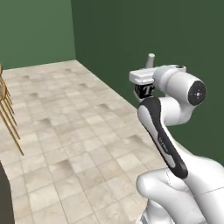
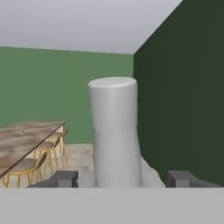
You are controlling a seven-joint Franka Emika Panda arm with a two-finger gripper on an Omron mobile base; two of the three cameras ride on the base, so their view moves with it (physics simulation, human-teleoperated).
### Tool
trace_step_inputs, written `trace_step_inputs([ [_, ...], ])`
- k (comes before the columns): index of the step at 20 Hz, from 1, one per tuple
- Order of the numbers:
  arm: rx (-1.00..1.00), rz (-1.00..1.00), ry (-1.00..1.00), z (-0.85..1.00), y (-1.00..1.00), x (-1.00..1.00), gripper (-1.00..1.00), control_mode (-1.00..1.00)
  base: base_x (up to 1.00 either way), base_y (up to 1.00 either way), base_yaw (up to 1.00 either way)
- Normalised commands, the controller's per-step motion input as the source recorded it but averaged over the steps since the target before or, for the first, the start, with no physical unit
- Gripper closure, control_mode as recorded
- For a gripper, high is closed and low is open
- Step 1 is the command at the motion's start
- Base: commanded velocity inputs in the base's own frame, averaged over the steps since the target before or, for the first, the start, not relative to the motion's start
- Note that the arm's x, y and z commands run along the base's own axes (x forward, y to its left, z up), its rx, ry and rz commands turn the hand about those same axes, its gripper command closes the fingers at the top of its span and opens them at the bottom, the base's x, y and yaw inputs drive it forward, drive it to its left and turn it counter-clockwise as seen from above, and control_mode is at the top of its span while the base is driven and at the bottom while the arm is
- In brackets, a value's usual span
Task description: Open the cabinet directly in front. Then move the liquor and the cup to the dining counter with the candle on it.
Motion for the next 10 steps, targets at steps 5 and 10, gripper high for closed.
trace_step_inputs([
  [5, 0.0, 0.0, 0.0, 0.0, 0.0, 0.0, 1.0, 1.0, 1.0, -0.01, 0.07],
  [10, 0.0, 0.0, 0.0, 0.0, 0.0, 0.0, 1.0, 1.0, 1.0, -0.07, 0.06],
])
